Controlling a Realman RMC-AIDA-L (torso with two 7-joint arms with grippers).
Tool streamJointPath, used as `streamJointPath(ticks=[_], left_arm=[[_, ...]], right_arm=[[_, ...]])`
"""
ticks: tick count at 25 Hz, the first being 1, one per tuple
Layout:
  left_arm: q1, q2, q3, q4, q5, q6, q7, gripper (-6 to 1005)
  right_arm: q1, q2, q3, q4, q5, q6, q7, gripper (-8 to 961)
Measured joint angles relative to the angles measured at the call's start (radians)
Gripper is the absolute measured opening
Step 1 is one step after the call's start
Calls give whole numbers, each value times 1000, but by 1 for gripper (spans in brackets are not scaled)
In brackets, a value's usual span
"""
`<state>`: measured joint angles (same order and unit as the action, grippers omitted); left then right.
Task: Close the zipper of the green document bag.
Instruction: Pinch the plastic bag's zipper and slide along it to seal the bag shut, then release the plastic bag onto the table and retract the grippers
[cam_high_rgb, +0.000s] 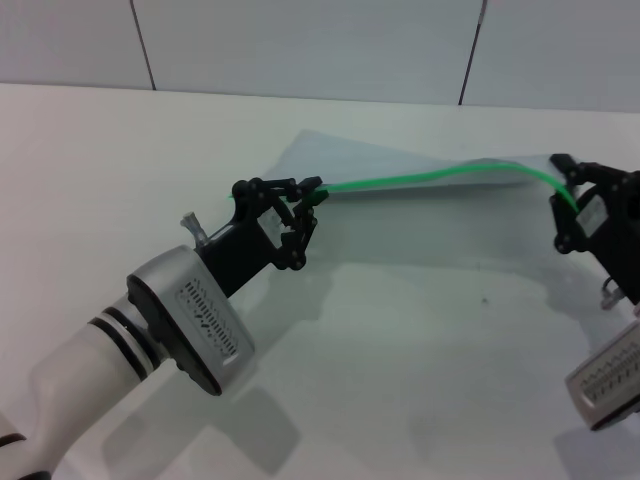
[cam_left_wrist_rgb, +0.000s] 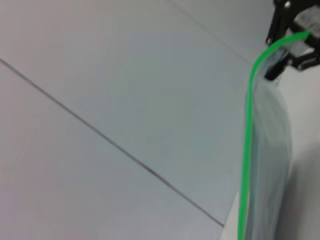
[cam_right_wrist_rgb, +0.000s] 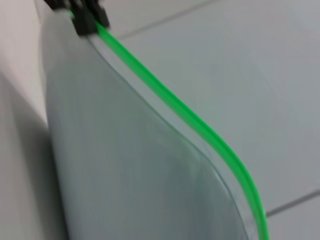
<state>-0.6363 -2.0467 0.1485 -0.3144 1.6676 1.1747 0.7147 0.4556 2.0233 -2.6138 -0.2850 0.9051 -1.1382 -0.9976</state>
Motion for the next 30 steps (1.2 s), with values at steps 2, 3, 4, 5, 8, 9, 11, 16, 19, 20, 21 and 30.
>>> streamJointPath(ticks=[2,3,4,5,8,9,11,16,19,20,21,30], left_arm=[[8,0,-8,1,-3,0,0,143],[10,0,-13,1,-9,1,0,145],[12,0,-16,1,-15,1,0,147],[14,0,-19,2,-25,1,0,149],[20,0,-20,2,-45,6,0,156],[21,0,-21,2,-48,7,0,158],[21,0,-21,2,-51,8,0,162],[15,1,-21,2,-52,4,-1,173],[10,1,-36,-2,-54,6,-16,180],[10,1,-52,-5,-54,17,-32,182],[9,0,-66,-7,-55,26,-45,184],[25,2,-124,2,-55,205,-299,295]], right_arm=[[-3,0,20,12,0,-2,3,48],[-5,0,32,17,0,-3,3,48],[-7,0,41,19,0,-4,3,48],[-9,0,53,25,0,-7,3,48],[-12,0,76,40,0,-22,3,48],[-12,0,81,42,0,-24,4,48],[-13,0,92,46,0,-25,5,48],[-14,1,113,48,0,-39,9,44],[-14,3,154,48,0,-44,12,37],[-15,4,178,47,1,-47,13,35],[-16,5,195,45,1,-49,14,32],[-52,8,291,37,0,-177,126,130]])
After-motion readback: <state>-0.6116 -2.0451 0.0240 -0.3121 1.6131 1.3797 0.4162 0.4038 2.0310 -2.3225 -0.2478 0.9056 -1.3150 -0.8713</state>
